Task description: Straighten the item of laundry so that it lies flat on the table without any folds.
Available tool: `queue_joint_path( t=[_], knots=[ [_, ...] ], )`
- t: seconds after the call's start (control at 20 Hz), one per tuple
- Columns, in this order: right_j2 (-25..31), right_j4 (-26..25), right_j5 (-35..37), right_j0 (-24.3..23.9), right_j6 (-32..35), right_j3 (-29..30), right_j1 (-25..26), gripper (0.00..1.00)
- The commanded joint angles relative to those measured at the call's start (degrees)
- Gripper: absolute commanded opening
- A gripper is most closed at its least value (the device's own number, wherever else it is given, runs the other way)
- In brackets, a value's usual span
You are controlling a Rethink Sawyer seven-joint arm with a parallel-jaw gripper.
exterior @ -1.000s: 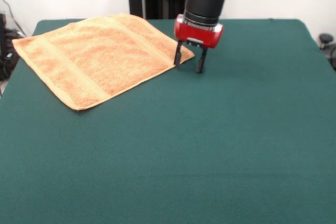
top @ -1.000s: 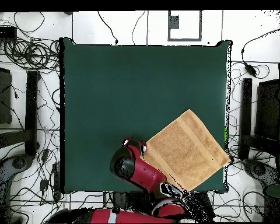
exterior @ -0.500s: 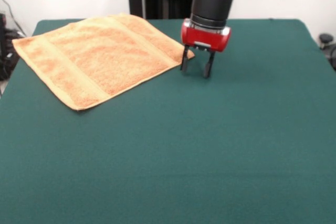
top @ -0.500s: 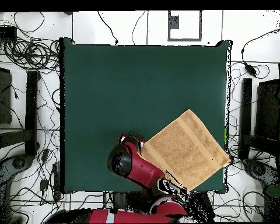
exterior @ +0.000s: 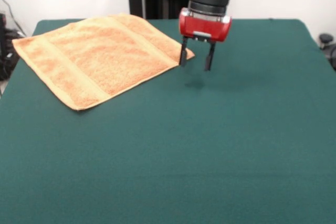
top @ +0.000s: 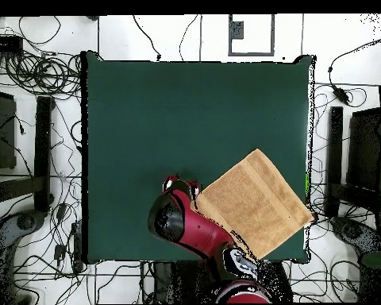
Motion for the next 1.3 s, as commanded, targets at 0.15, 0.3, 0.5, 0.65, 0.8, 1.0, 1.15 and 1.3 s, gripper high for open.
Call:
queue_joint_path(
  t=[0.15,0.3,0.5,0.65,0.8,1.0,1.15,1.3],
  knots=[
    [7.43,-3.23,4.47,-2.51,14.41,3.02,-1.44,1.00],
    [7.45,-3.81,4.19,-2.81,14.52,3.14,-1.07,1.00],
    [7.87,-4.92,3.81,-3.95,14.44,3.27,0.04,1.00],
    [8.27,-6.71,1.83,-5.12,14.70,3.28,1.75,1.00],
    [8.52,-7.79,0.78,-5.68,14.97,2.69,2.86,1.00],
    [7.29,-7.06,1.29,-4.42,14.79,2.42,2.69,1.00],
    [5.55,-6.37,2.05,-3.34,13.92,2.04,3.72,1.00],
    [4.14,-7.06,-0.12,-3.18,13.08,0.47,7.30,1.00]
  ],
)
